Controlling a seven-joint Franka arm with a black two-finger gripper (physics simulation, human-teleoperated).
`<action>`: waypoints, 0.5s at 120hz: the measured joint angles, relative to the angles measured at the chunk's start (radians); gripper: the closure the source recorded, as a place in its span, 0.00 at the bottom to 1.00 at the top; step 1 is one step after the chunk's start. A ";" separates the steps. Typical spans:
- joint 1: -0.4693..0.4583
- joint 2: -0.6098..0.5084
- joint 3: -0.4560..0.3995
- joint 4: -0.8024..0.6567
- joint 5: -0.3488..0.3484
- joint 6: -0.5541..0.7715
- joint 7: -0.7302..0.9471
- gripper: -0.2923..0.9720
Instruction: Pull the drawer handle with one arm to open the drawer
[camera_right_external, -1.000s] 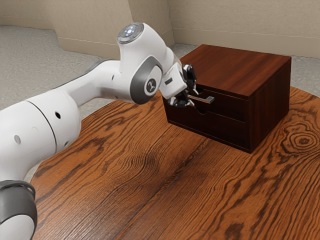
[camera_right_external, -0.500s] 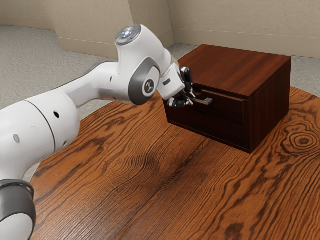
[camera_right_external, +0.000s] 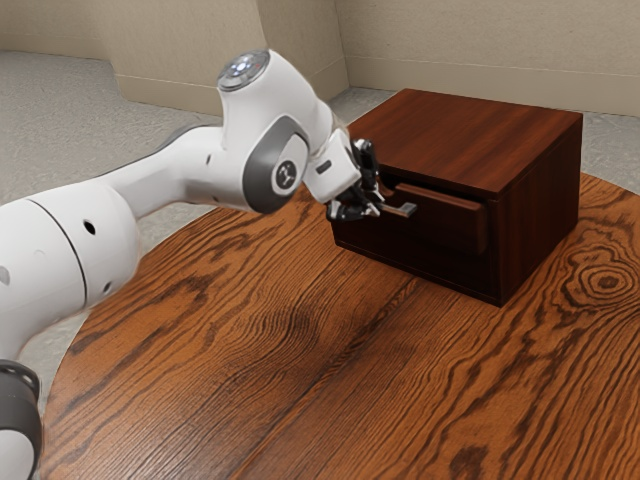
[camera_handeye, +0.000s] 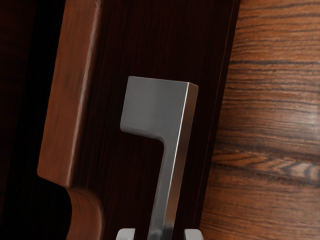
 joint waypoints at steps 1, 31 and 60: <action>0.000 -0.003 -0.001 -0.004 0.000 0.001 0.000 0.76; 0.001 -0.060 -0.006 -0.080 0.003 0.010 -0.005 0.77; 0.003 -0.116 -0.006 -0.152 0.007 0.014 -0.009 0.76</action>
